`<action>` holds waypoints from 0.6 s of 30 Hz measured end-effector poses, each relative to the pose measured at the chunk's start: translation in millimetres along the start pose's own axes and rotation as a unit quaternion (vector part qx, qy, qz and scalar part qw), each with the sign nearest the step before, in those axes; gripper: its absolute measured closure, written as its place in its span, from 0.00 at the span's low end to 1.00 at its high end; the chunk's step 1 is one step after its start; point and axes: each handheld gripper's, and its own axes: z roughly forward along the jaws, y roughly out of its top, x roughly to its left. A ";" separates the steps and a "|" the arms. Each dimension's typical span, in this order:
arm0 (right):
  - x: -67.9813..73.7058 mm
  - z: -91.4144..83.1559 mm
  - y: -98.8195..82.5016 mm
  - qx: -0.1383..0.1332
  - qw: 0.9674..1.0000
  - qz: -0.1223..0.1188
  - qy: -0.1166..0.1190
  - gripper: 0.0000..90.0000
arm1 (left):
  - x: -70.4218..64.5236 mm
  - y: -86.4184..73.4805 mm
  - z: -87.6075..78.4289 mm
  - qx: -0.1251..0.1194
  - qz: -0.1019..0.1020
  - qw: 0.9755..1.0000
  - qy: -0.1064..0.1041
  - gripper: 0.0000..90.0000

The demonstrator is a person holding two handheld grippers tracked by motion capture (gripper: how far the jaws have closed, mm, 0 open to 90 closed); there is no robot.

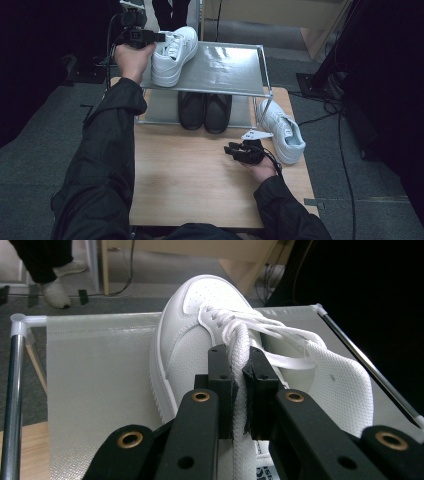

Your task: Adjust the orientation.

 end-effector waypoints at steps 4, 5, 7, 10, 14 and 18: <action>0.2 0.1 0.1 0.000 1.000 -0.001 0.001 0.74 | -4.8 -3.0 7.6 0.009 0.016 1.000 0.016 0.94; 0.2 0.1 0.1 0.000 1.000 -0.001 0.001 0.74 | -5.8 -3.6 9.7 0.014 0.017 1.000 0.019 0.94; 0.4 0.0 0.2 0.000 1.000 -0.001 0.001 0.74 | -6.8 -4.8 13.7 0.022 0.018 0.999 0.019 0.94; 0.6 -0.2 0.2 0.000 1.000 -0.001 0.001 0.74 | -7.8 -5.6 16.6 0.023 0.015 0.999 0.018 0.94; 0.5 -0.3 0.2 -0.001 1.000 -0.001 0.000 0.74 | -6.8 -5.0 17.1 0.023 0.007 1.000 0.020 0.94; 0.8 0.4 0.2 0.000 1.000 -0.003 0.001 0.74 | -7.4 -3.9 18.0 0.021 -0.006 1.000 0.017 0.94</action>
